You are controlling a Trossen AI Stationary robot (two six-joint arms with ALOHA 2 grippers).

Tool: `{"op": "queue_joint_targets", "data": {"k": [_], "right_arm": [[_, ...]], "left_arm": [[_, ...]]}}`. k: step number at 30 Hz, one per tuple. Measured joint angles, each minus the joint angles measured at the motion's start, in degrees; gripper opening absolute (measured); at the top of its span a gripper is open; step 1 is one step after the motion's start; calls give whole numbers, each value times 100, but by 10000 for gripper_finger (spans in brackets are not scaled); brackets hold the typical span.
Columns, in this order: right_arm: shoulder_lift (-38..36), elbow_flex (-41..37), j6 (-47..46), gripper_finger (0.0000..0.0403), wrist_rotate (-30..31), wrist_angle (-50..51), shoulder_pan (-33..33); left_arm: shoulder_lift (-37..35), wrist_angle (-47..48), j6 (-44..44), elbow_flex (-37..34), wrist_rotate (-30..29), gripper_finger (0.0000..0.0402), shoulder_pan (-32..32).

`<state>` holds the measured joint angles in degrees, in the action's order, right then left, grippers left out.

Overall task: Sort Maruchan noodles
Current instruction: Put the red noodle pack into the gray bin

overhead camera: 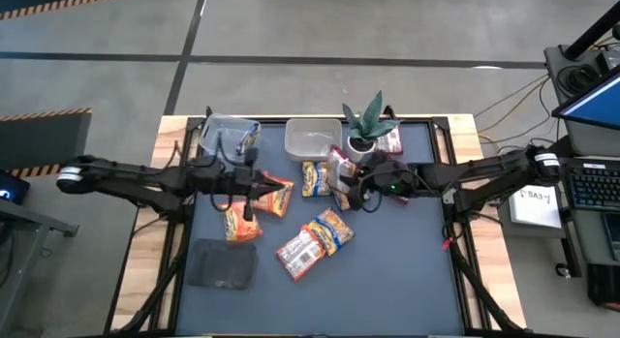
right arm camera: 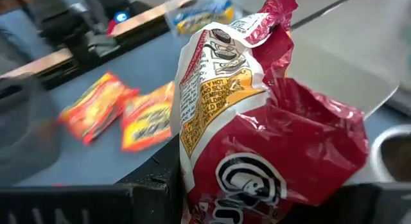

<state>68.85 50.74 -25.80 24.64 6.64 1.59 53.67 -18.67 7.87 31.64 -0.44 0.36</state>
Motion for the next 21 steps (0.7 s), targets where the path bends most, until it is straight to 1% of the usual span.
{"op": "queue_joint_targets", "data": {"k": [4, 7, 14, 19, 21], "right_arm": [[499, 662, 360, 133, 375, -8, -175], [969, 1176, 566, 134, 446, -18, -364], [2096, 2321, 715, 135, 701, 30, -787], [2791, 2920, 731, 136, 702, 14, -1061], [3053, 3101, 731, 136, 834, 60, -1139]], "left_arm": [[-413, -9, 330, -214, -527, 0, 0], [-626, -16, 464, -297, -738, 0, 0], [-913, 22, 497, -598, -763, 0, 0], [-1003, 29, 440, -627, -761, 0, 0], [-1068, 84, 358, -625, -760, 0, 0]]}}
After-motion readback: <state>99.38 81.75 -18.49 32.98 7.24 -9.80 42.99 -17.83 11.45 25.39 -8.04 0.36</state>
